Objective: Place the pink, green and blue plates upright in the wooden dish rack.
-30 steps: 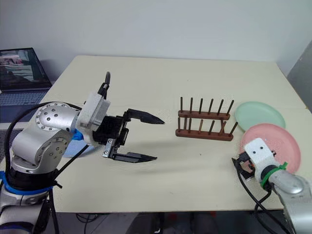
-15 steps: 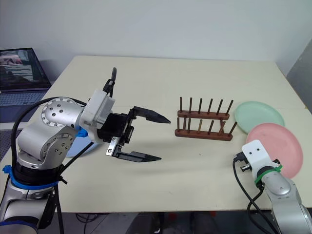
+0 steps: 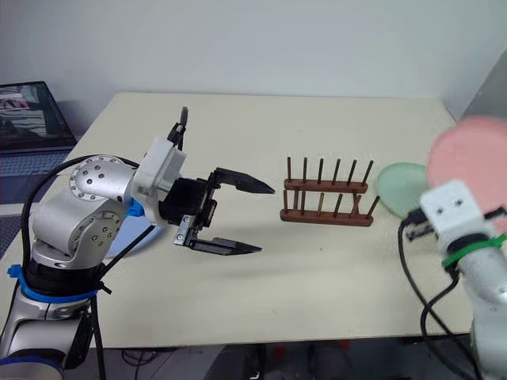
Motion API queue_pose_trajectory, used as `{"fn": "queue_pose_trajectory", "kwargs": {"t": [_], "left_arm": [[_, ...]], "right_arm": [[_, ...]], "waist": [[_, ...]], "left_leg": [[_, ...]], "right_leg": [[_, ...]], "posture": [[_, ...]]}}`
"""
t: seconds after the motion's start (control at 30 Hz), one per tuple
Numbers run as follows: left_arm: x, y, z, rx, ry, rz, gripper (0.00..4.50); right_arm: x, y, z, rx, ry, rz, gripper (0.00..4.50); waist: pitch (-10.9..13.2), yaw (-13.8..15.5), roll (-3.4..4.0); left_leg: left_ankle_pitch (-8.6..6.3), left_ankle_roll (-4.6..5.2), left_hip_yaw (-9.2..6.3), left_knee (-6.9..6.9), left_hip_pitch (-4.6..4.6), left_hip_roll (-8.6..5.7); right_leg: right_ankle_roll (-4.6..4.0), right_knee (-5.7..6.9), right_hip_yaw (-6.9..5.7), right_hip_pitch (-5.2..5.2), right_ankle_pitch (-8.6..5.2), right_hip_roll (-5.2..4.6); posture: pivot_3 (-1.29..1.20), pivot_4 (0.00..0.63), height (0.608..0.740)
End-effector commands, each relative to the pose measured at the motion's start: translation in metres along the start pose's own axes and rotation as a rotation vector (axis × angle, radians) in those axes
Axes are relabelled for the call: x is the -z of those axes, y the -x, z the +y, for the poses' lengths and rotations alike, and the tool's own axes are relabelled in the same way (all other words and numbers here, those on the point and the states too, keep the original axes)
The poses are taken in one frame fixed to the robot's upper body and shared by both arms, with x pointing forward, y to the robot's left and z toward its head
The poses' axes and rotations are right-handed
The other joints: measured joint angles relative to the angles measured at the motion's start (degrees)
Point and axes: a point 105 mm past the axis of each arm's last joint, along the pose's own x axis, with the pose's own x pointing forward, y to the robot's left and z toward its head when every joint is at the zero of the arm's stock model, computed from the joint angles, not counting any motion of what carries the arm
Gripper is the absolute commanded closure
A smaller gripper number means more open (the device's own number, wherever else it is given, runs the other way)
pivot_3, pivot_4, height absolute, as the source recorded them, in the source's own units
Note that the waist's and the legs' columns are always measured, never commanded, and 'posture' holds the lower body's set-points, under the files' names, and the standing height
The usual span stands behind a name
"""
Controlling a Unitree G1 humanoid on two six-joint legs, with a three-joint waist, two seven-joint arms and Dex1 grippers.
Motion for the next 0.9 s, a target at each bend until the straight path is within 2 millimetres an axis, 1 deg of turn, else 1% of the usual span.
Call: {"fn": "queue_pose_trajectory", "kwargs": {"t": [0.03, 0.13, 0.17, 0.2, 0.27, 0.33, 0.47, 0.57, 0.67, 0.9], "left_arm": [[-0.013, 0.005, 0.009, -0.048, -0.061, -0.022, 0.00], [-0.015, 0.007, 0.013, -0.077, -0.067, -0.040, 0.00], [-0.016, 0.008, 0.013, -0.085, -0.066, -0.047, 0.00], [-0.017, 0.009, 0.013, -0.089, -0.066, -0.051, 0.00], [-0.018, 0.010, 0.013, -0.098, -0.067, -0.051, 0.00], [-0.019, 0.011, 0.012, -0.105, -0.068, -0.054, 0.00], [-0.023, 0.012, 0.011, -0.120, -0.055, -0.079, 0.00], [-0.024, 0.013, 0.010, -0.125, -0.048, -0.090, 0.00], [-0.025, 0.013, 0.009, -0.123, -0.044, -0.094, 0.00], [-0.024, 0.011, 0.008, -0.117, -0.042, -0.095, 0.00]], "right_arm": [[-0.041, -0.012, -0.014, -0.071, -0.120, -0.178, 4.46], [-0.068, -0.022, -0.014, -0.185, -0.312, -0.308, 4.46], [-0.074, -0.024, -0.014, -0.236, -0.435, -0.339, 4.46], [-0.078, -0.025, -0.013, -0.277, -0.517, -0.359, 4.46], [-0.083, -0.025, -0.008, -0.366, -0.651, -0.374, 4.46], [-0.085, -0.024, -0.006, -0.418, -0.743, -0.383, 4.46], [-0.092, -0.019, 0.001, -0.586, -0.983, -0.429, 4.46], [-0.095, -0.015, 0.004, -0.661, -1.069, -0.451, 4.46], [-0.093, -0.015, 0.003, -0.680, -1.139, -0.459, 4.46], [-0.075, -0.019, 0.004, -0.664, -1.191, -0.389, 4.46]], "waist": [[0.01, 0.05, -0.04], [0.02, 0.08, -0.05], [0.02, 0.09, -0.05], [0.02, 0.08, -0.05], [0.02, 0.22, -0.05], [0.02, 0.37, -0.05], [0.03, 0.23, -0.03], [0.03, 0.13, -0.02], [0.03, 0.12, -0.01], [0.03, 0.09, -0.01]], "left_leg": [[0.06, 0.07, -0.02, -0.05, 0.01, 0.01], [0.06, 0.08, -0.12, -0.11, 0.10, 0.07], [0.06, 0.08, -0.11, -0.12, 0.10, 0.07], [0.06, 0.08, -0.11, -0.16, 0.09, 0.06], [0.05, 0.08, -0.12, -0.16, 0.03, 0.04], [0.05, 0.08, -0.15, -0.17, -0.03, 0.00], [0.04, 0.09, -0.11, -0.17, -0.13, -0.06], [0.05, 0.09, -0.11, -0.18, -0.12, -0.05], [0.05, 0.09, -0.11, -0.17, -0.12, -0.04], [0.05, 0.10, -0.01, -0.16, -0.13, -0.04]], "right_leg": [[0.01, -0.01, 0.01, 0.02, 0.02, 0.01], [-0.26, -0.02, -0.06, 0.13, 0.06, 0.05], [-0.28, -0.01, -0.04, 0.13, 0.07, 0.05], [-0.29, -0.02, -0.03, 0.13, 0.08, 0.04], [-0.30, 0.00, -0.02, 0.09, 0.09, 0.01], [-0.31, 0.00, -0.03, 0.05, 0.09, -0.02], [-0.31, 0.01, 0.02, -0.06, 0.10, -0.09], [-0.33, 0.06, 0.00, -0.09, 0.12, -0.08], [-0.35, 0.07, -0.01, -0.10, 0.13, -0.07], [-0.35, 0.02, 0.05, -0.09, 0.13, -0.07]], "posture": [[0.00, 0.150, 0.740], [0.00, 0.150, 0.740], [0.00, 0.150, 0.740], [0.00, 0.150, 0.740], [0.00, 0.150, 0.740], [0.00, 0.150, 0.740], [0.00, 0.150, 0.740], [0.00, 0.150, 0.740], [0.00, 0.150, 0.740], [0.00, 0.150, 0.740]]}}
